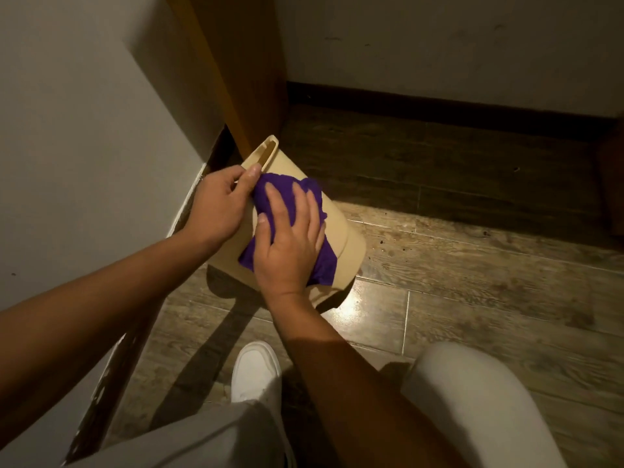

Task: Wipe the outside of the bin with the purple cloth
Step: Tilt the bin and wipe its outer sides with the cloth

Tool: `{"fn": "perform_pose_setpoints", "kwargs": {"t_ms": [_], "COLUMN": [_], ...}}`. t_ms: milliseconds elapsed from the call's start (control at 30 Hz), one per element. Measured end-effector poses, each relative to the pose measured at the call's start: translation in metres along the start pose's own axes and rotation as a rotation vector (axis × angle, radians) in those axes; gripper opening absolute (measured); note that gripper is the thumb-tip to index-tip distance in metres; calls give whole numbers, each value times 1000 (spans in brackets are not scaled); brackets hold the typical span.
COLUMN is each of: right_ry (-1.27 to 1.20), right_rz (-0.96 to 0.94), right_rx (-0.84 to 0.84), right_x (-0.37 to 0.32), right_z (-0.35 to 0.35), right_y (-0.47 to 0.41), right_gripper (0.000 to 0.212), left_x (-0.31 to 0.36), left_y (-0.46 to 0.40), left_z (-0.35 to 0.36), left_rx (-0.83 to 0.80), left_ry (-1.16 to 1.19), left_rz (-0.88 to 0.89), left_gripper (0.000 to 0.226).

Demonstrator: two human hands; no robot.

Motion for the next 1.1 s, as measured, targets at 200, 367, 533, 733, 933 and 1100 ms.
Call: {"fn": "perform_pose_setpoints", "kwargs": {"t_ms": [200,367,533,733,933,1100], "right_ry": [139,97,101,313,-68,-237], "right_rz": [215,441,527,661,633,679], "right_rx": [16,-29,-69,-225,54,80], "right_x": [52,100,133,170,142,125], "right_z": [-11,-21,-31,-75,-107,-86], "right_y": [-21,-27,-23,-62,-97,-77], "right_gripper": [51,58,53,39,36,38], "left_x": [2,-5,-13,-11,8,34], "left_y": [-4,-4,-5,-7,-17,-31], "left_z": [2,-4,-9,-9,4,-2], "left_rx": [73,162,180,135,-24,-199], "left_ry": [-108,-171,-183,-157,-88,98], "left_rz": [-61,-97,-107,-138,-197,-226], "left_gripper": [36,36,41,44,45,38]}}
Point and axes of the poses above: each hand's wrist, its own y-axis away from the middle knuckle, its own z-axis out of the palm, x = y × z, the point moved 3 cm from there along -y, towards the middle knuckle, and after that the axes turned 1 degree about -x, right-handed, at the moved point
